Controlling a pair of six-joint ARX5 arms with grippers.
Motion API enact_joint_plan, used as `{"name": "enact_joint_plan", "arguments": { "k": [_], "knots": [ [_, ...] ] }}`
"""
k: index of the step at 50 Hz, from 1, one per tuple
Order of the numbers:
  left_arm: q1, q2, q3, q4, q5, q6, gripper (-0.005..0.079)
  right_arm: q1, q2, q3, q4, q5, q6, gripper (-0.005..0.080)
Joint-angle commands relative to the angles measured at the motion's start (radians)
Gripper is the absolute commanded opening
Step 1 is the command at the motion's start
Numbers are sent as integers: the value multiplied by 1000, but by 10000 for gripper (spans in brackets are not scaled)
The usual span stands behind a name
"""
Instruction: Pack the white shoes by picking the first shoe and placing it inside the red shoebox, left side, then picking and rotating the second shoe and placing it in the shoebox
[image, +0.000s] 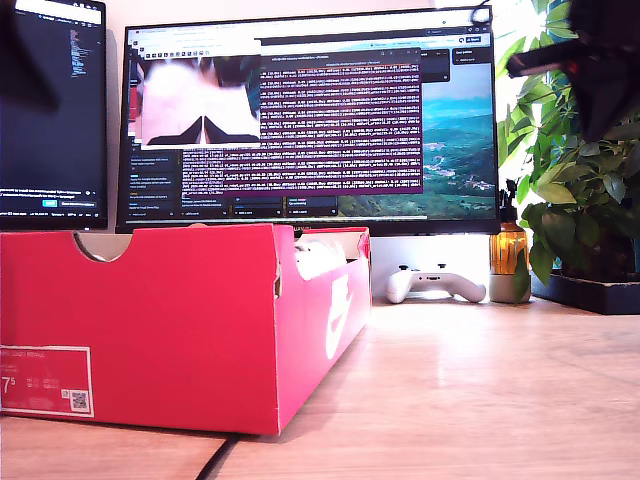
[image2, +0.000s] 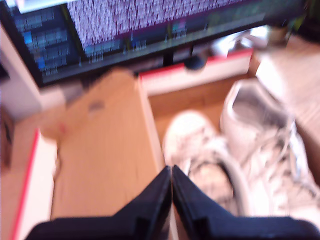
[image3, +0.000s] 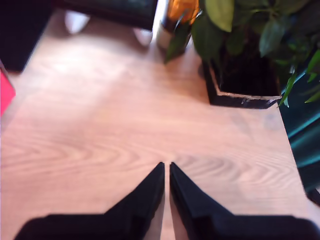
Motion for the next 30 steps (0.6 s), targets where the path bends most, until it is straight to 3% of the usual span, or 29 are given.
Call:
{"name": "enact_joint_plan", "arguments": {
  "k": [1, 8, 19, 30],
  "knots": [
    [13, 5, -35, 41, 2, -28, -19, -28, -11, -72, 63, -13, -1, -11],
    [17, 5, -81, 104, 1, -30, -19, -81, -33, -182, 145, -32, -32, -11],
    [17, 5, -133, 183, 1, -43, -19, -173, -61, -342, 289, -181, -52, -11],
    [17, 4, -228, 289, 1, -58, -19, -217, -101, -459, 339, -202, -51, -11]
  ]
}}
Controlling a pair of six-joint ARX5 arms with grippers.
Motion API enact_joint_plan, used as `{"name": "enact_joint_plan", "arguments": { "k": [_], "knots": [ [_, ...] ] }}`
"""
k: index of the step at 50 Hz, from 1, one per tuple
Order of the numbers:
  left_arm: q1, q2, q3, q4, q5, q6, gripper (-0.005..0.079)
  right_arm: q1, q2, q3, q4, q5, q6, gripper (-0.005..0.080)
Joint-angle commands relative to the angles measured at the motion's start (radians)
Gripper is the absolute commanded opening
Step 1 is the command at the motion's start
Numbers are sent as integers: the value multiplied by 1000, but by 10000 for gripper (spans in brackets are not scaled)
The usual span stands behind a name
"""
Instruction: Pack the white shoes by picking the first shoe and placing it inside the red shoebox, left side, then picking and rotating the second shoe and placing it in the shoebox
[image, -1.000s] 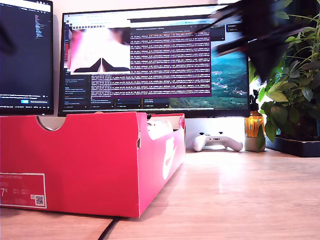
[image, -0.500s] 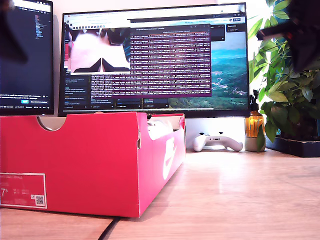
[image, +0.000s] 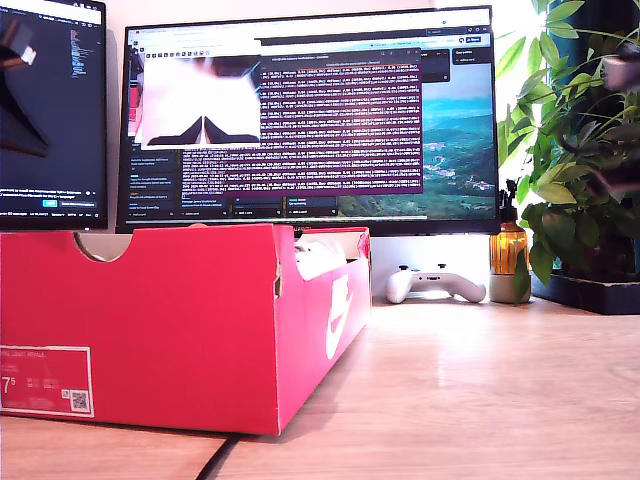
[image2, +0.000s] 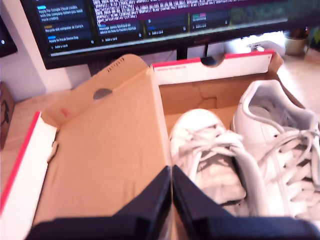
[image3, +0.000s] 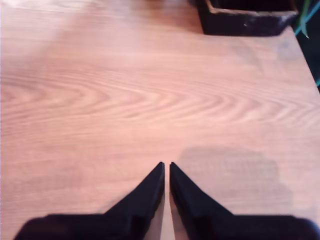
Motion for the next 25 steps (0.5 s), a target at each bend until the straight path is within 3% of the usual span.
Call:
{"name": "enact_joint_plan", "arguments": {
  "k": [1, 15, 25],
  "knots": [
    [0, 2, -60, 24, 2, -5, -19, -13, -21, -51, 22, -5, 8, -11],
    [0, -13, -176, 106, 5, -7, -19, -15, -120, -208, 106, -11, 51, -11],
    [-1, -151, -235, 97, 6, -21, -19, -14, -214, -284, 126, -32, 59, -11]
  ]
}}
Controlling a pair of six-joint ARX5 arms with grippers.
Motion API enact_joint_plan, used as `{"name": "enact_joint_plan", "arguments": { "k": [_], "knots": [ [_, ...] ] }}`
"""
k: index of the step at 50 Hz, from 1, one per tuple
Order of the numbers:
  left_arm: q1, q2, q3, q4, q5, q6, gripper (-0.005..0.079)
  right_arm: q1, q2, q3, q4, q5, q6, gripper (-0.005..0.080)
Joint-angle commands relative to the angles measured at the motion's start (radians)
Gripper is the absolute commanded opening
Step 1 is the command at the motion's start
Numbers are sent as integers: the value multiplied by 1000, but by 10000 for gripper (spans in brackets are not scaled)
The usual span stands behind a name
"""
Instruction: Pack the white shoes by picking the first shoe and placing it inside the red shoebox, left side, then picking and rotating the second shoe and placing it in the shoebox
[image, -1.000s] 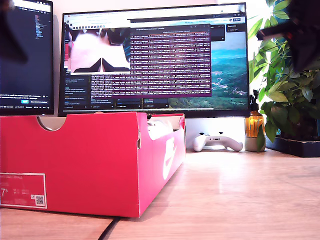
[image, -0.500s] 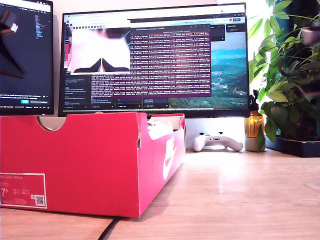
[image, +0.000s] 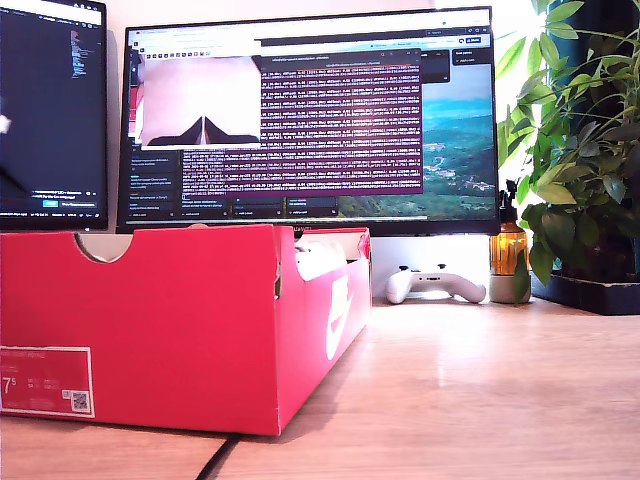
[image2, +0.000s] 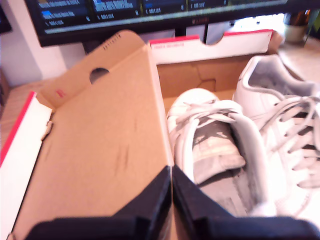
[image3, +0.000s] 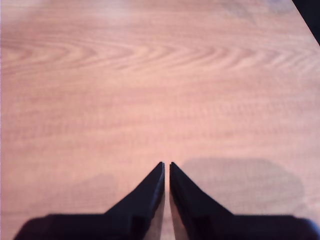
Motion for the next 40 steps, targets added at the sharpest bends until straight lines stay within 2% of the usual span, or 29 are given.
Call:
{"name": "enact_joint_plan", "arguments": {
  "k": [1, 7, 21, 29, 40],
  "knots": [
    [-1, -47, -42, -19, 4, -16, -19, -2, -24, -19, 12, -18, 7, -11],
    [-1, -154, -42, -24, 1, 1, -19, -1, -56, -21, 11, -40, 8, -11],
    [-1, -370, -101, -73, -85, 2, -19, 11, -67, -21, -5, -88, 16, -11],
    [-1, -483, -125, -144, -125, 2, -19, 19, -89, -31, -11, -58, 7, -11],
    [0, -601, -145, -219, -160, 2, -19, 18, -252, -146, -14, 29, 3, -11]
  ]
}}
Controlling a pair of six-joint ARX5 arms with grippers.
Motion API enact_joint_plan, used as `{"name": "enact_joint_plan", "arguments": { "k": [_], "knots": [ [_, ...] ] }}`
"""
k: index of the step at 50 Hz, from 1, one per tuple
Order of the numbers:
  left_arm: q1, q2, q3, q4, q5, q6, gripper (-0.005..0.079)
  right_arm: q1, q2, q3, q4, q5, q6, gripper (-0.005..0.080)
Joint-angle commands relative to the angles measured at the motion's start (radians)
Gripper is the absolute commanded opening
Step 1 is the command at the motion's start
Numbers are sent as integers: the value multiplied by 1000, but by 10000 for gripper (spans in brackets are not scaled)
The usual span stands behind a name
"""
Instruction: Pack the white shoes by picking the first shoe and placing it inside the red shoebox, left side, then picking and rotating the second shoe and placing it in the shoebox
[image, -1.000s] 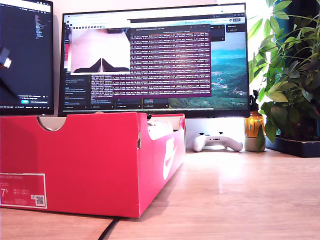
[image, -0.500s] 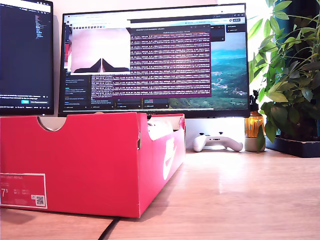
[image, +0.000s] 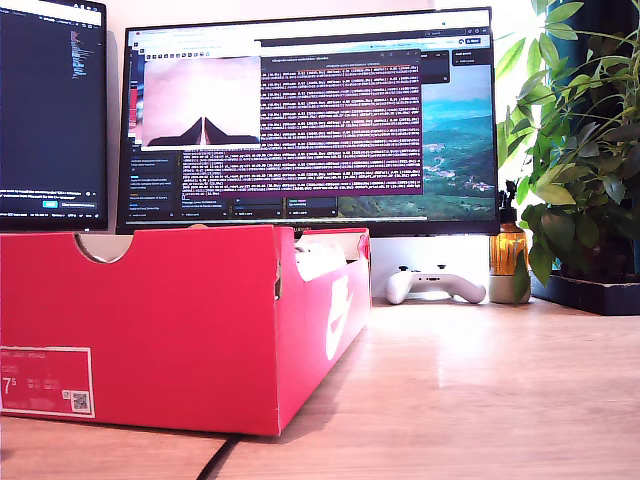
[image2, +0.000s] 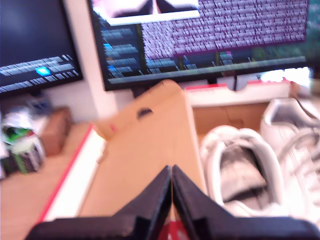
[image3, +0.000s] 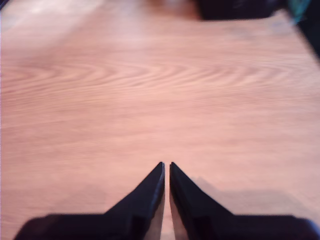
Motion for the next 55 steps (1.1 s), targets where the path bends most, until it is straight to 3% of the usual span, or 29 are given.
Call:
{"name": "enact_joint_plan", "arguments": {
  "k": [1, 12, 30, 55],
  "knots": [
    [0, -19, -35, -4, -17, 1, -19, 3, -45, -54, -10, 16, 1, -11],
    [18, -135, -87, -76, -65, -24, -20, 3, -295, -66, -122, 20, 11, -11],
    [66, -131, -93, -91, -76, -68, -20, 5, -692, -88, -312, 23, 27, -11],
    [113, -131, -97, -63, -75, -111, -20, 11, -692, -111, -156, 26, -110, -11]
  ]
}}
